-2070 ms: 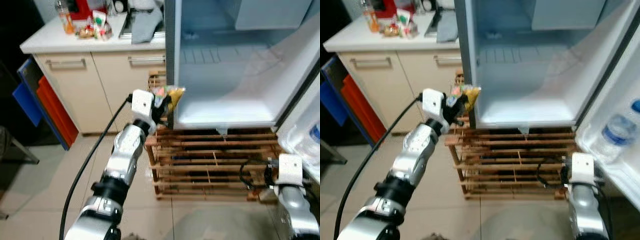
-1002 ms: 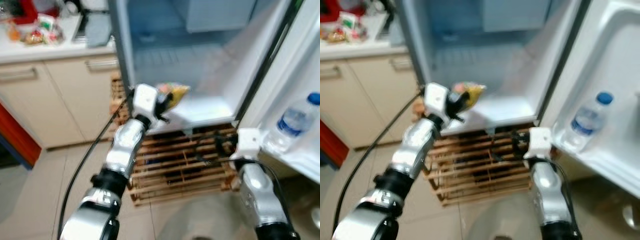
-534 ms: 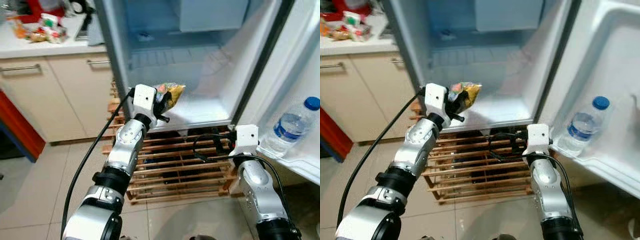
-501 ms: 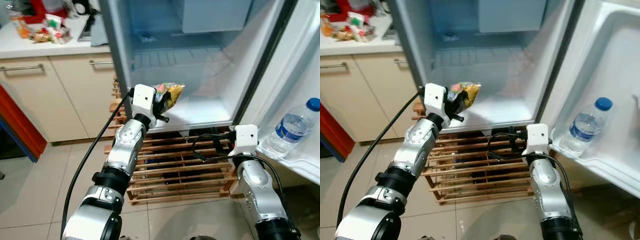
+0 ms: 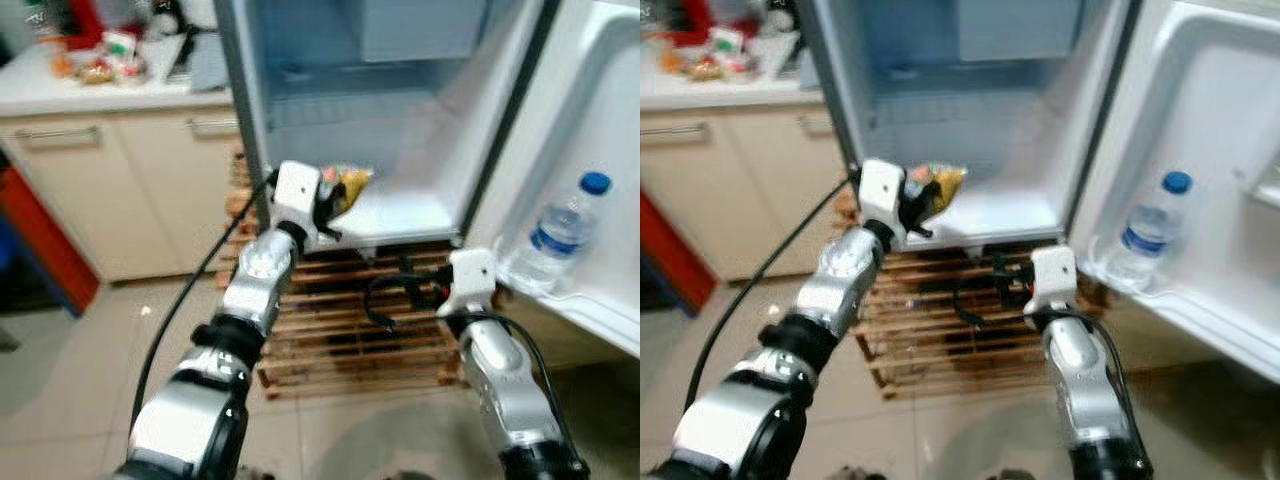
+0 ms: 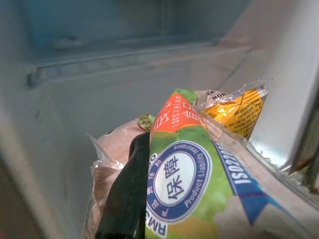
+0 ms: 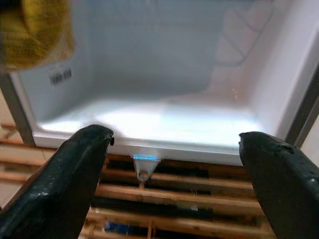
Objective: Restocking fridge
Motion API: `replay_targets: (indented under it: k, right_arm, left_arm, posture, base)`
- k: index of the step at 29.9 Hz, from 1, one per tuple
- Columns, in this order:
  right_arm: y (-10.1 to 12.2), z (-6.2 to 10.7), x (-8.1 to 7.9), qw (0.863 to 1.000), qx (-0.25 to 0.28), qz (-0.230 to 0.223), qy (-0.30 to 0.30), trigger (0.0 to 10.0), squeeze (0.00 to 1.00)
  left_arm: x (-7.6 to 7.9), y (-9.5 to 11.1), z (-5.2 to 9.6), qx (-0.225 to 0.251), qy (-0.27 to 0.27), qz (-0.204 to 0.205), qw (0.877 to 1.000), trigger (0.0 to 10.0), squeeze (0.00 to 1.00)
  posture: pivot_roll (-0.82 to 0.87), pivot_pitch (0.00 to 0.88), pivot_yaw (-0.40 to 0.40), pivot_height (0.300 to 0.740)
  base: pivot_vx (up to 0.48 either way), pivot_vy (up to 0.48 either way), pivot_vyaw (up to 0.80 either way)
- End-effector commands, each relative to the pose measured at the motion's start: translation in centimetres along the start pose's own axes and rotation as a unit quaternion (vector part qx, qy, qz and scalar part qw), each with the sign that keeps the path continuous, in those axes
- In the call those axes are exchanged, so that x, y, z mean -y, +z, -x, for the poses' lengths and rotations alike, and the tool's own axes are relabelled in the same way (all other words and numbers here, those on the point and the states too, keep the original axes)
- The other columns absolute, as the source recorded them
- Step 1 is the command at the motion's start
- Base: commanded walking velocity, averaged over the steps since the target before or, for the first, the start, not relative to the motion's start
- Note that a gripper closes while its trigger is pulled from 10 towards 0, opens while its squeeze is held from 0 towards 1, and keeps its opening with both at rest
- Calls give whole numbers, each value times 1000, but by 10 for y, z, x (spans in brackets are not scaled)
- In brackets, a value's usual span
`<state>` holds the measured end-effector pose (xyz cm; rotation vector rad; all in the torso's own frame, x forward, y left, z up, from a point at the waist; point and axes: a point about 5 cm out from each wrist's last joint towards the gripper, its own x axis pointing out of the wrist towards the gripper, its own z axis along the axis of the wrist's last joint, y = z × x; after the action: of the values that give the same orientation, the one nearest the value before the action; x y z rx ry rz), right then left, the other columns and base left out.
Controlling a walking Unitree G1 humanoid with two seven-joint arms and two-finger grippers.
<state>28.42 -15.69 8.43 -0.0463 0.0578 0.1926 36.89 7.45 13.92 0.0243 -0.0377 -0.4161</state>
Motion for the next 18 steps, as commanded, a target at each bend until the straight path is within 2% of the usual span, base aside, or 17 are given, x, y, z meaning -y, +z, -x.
replay_targets:
  k: [1, 10, 18]
  right_arm:
    - [2, -2, -2, 1000, -1, -4, 1, 10000, 0]
    - [-1, -3, -4, 1000, -22, 1, 0, 10000, 0]
    - [-2, -3, -2, 1000, -27, 2, -14, 10000, 0]
  left_arm:
    - [-2, 3, -1, 8, 5, -4, 1000, 10000, 0]
    - [1, 2, -3, 6, 1, -7, 1000, 10000, 0]
    - [-8, 4, -4, 6, 9, -10, 1000, 10000, 0]
  posture:
    - [-132, 0, 52, 740]
    - [-130, 0, 48, 727]
    - [-125, 0, 49, 679]
  base:
    - [0, 0, 0]
    - [0, 0, 515]
    - [0, 0, 0]
